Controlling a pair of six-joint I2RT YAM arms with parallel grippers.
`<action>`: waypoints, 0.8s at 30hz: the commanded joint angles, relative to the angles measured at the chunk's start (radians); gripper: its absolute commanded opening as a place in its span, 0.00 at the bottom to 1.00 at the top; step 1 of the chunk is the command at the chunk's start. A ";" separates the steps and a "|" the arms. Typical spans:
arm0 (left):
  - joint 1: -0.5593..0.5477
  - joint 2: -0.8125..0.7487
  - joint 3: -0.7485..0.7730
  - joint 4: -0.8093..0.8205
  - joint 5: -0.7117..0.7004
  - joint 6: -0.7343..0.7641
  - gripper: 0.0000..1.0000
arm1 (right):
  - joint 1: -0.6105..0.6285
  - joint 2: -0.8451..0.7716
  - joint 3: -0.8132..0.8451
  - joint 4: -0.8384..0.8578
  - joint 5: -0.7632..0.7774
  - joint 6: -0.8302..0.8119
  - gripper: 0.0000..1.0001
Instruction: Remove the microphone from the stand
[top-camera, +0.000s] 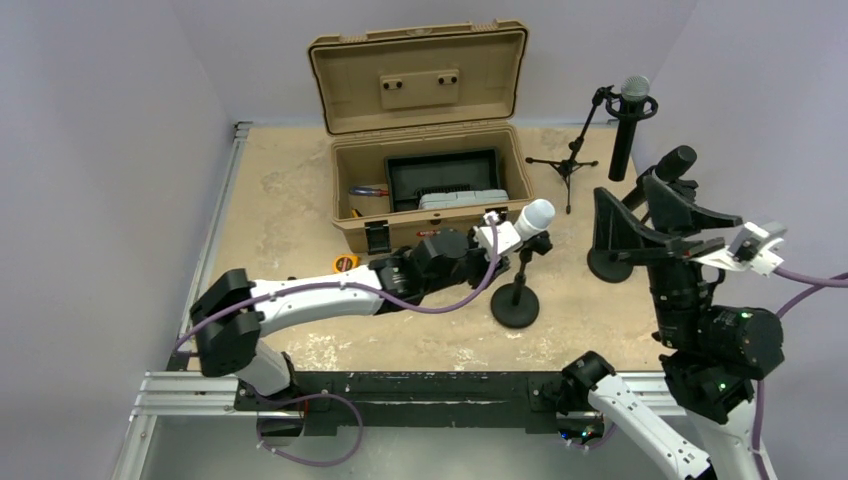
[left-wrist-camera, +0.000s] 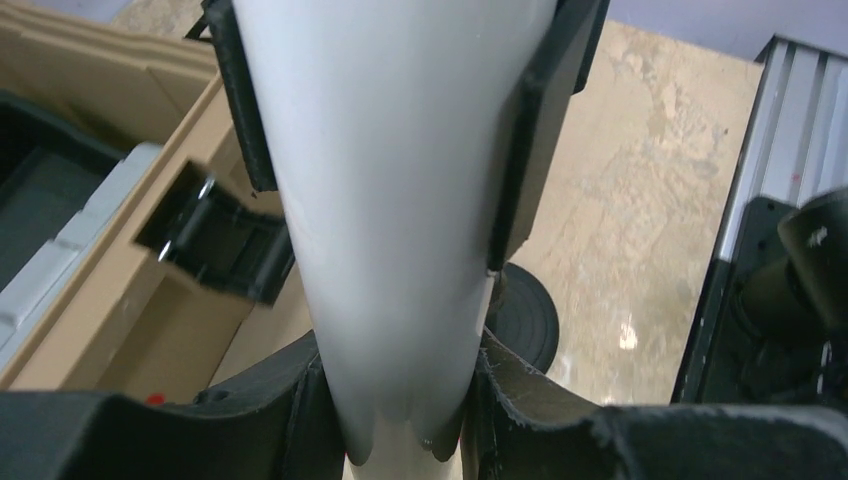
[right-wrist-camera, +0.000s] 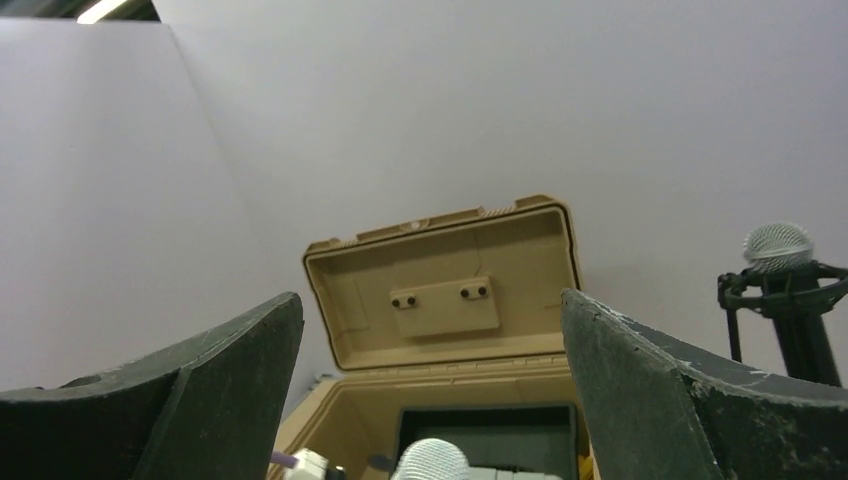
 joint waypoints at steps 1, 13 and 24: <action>0.002 -0.201 -0.119 -0.008 -0.027 0.057 0.00 | -0.001 0.013 -0.061 0.037 -0.117 0.027 0.99; 0.059 -0.703 -0.434 -0.200 -0.053 0.102 0.00 | 0.000 0.074 -0.330 0.368 -0.605 0.024 0.99; 0.069 -0.928 -0.557 -0.257 -0.028 0.059 0.00 | 0.015 0.222 -0.524 0.766 -0.952 0.047 0.99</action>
